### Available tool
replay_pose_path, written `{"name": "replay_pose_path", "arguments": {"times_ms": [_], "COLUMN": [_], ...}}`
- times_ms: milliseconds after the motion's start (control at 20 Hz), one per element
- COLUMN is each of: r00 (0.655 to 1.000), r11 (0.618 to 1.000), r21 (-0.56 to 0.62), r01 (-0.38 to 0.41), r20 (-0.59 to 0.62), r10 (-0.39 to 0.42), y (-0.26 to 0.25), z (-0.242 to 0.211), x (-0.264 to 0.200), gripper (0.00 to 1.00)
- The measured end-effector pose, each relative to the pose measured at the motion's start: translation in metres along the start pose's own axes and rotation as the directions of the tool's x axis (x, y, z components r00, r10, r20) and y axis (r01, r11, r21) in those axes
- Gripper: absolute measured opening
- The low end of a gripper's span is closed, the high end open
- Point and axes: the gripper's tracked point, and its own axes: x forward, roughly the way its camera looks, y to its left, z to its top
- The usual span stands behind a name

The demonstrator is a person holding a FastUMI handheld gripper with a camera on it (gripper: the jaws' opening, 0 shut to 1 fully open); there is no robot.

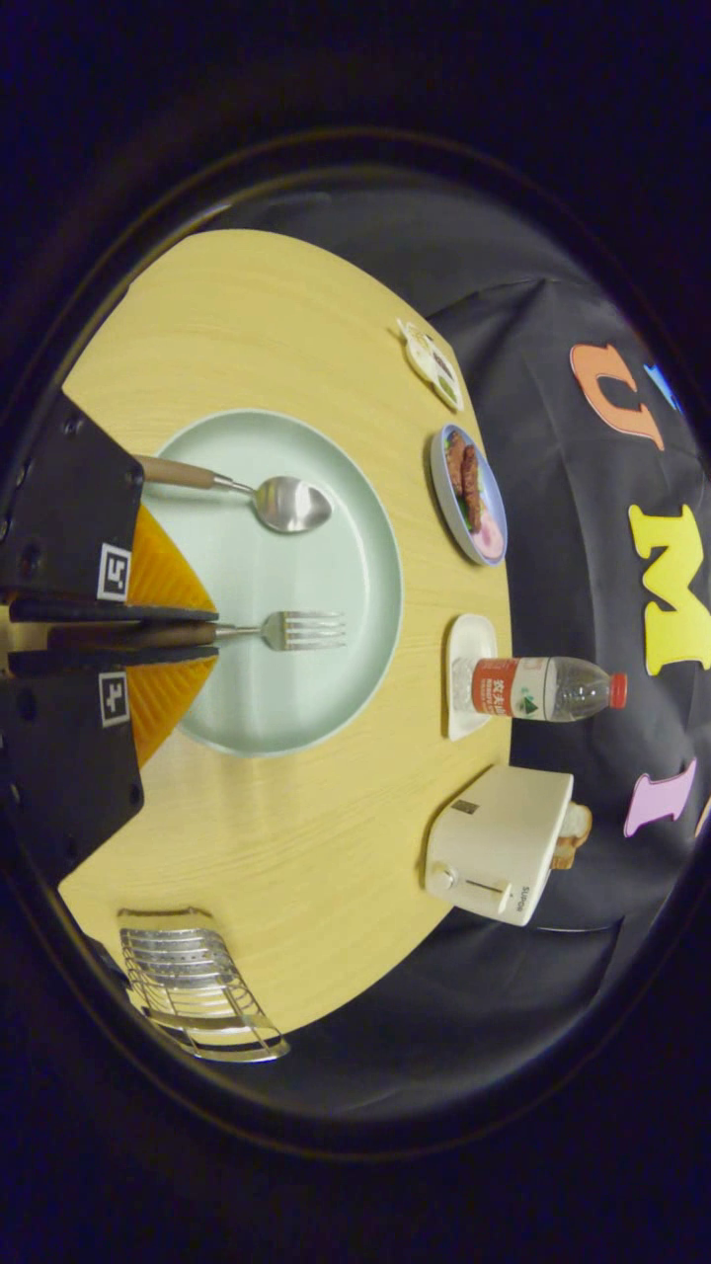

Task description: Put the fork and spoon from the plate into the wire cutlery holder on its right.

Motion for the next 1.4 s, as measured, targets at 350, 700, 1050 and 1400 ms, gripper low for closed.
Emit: {"name": "replay_pose_path", "arguments": {"times_ms": [350,700,1050,1400], "r00": [0.999,0.985,0.992,0.997], "r11": [0.997,0.986,0.991,0.996], "r21": [-0.048,-0.014,-0.050,-0.077], "r01": [-0.053,-0.168,-0.122,-0.050], "r20": [-0.017,-0.036,-0.042,-0.055], "r10": [0.052,0.168,0.120,0.046], "y": [-0.010,-0.041,-0.124,-0.194], "z": [0.012,0.021,0.005,-0.020], "x": [-0.018,-0.084,-0.142,-0.186], "gripper": [0.02,0.01,0.02,0.01]}}
